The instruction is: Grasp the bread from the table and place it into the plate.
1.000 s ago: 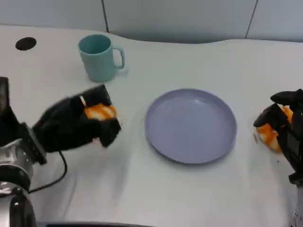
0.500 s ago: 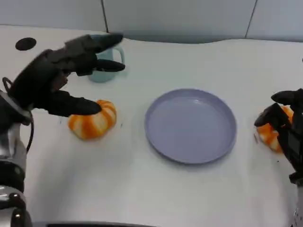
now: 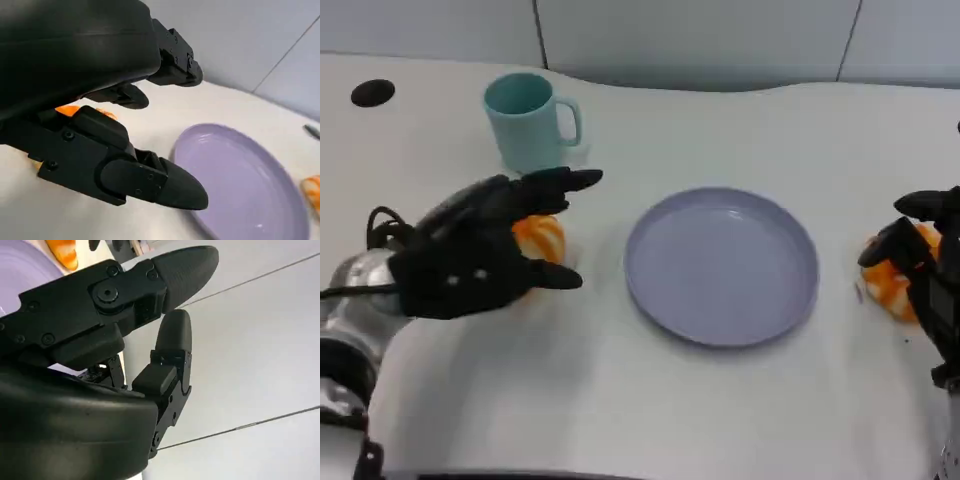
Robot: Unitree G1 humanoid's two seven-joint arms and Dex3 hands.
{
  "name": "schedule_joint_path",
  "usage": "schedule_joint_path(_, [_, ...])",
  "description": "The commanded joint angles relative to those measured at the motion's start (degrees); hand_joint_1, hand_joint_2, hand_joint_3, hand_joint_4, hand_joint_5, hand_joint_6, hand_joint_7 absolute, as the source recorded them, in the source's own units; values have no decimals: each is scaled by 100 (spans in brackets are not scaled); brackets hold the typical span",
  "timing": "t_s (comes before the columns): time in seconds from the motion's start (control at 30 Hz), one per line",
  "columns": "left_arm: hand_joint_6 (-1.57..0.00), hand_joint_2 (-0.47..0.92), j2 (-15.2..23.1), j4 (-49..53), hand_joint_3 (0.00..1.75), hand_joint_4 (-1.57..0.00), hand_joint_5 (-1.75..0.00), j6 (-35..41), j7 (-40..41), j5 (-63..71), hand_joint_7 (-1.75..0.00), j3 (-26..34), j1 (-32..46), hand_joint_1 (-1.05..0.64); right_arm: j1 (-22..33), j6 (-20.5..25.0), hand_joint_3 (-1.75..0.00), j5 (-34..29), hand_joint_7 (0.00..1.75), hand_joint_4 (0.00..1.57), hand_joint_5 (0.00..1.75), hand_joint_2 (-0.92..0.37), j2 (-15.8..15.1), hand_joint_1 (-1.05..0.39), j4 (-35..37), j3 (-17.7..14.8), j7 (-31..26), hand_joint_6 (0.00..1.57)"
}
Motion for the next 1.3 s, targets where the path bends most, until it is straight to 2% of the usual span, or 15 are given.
schedule_joint_path(0.03, [-47,92,61,294,19,-47,-8,480,781,520,-1,-571,-234,-98,7,-41,-2,56,107,62,175,-92,-80,-52,-2,-22,37,71])
schedule_joint_path(0.23, [-48,92,-148,607,20,-49,-7,1324,1041,903,-1,-1167,-457,-99,-7,-62,-2,49,105,62,175,-92,-79,-52,59,-25,56,72])
schedule_joint_path(0.6, [-49,92,-157,717,21,-49,-5,2115,1431,1310,-1,-1864,-727,-101,18,-96,-2,37,103,62,175,-92,-64,-52,15,-24,56,73])
schedule_joint_path(0.9, [-50,92,-203,718,20,-51,-3,2635,1862,1566,-1,-2210,-790,-95,0,-90,-2,45,104,62,175,-92,-72,-52,30,-23,54,73])
schedule_joint_path(1.03, [-71,91,-304,730,4,-73,-9,3003,1957,1405,-5,-2083,-765,-79,6,-57,-2,58,104,62,175,-92,-67,-52,8,-22,50,72])
schedule_joint_path(1.07, [-81,89,-332,740,2,-81,-25,3104,1899,1336,-6,-2023,-761,-73,11,-30,-1,73,104,62,175,-92,-58,-52,-18,-23,38,73])
schedule_joint_path(1.1, [-92,87,-352,746,1,-78,-61,3176,1858,1289,-6,-1981,-758,-68,15,-11,-1,84,104,63,174,-92,-51,-51,-37,-24,29,73])
schedule_joint_path(1.17, [-101,85,-359,745,0,-67,-104,3199,1831,1237,-12,-1947,-739,-63,18,-44,-1,72,104,63,174,-92,-50,-51,-40,-20,36,73])
schedule_joint_path(1.2, [-95,84,-360,743,1,-62,-120,3192,1822,1215,-34,-1936,-731,-61,20,-69,-2,64,104,62,174,-92,-49,-51,-37,-18,43,73])
schedule_joint_path(1.23, [-76,83,-361,742,0,-58,-134,3188,1815,1200,-79,-1927,-727,-59,21,-85,-2,59,104,62,174,-92,-48,-51,-36,-16,47,72])
schedule_joint_path(1.3, [-58,82,-352,741,0,-55,-150,3116,1813,1170,-120,-1898,-707,-55,25,-76,-3,63,104,62,174,-92,-43,-51,-46,-16,41,72])
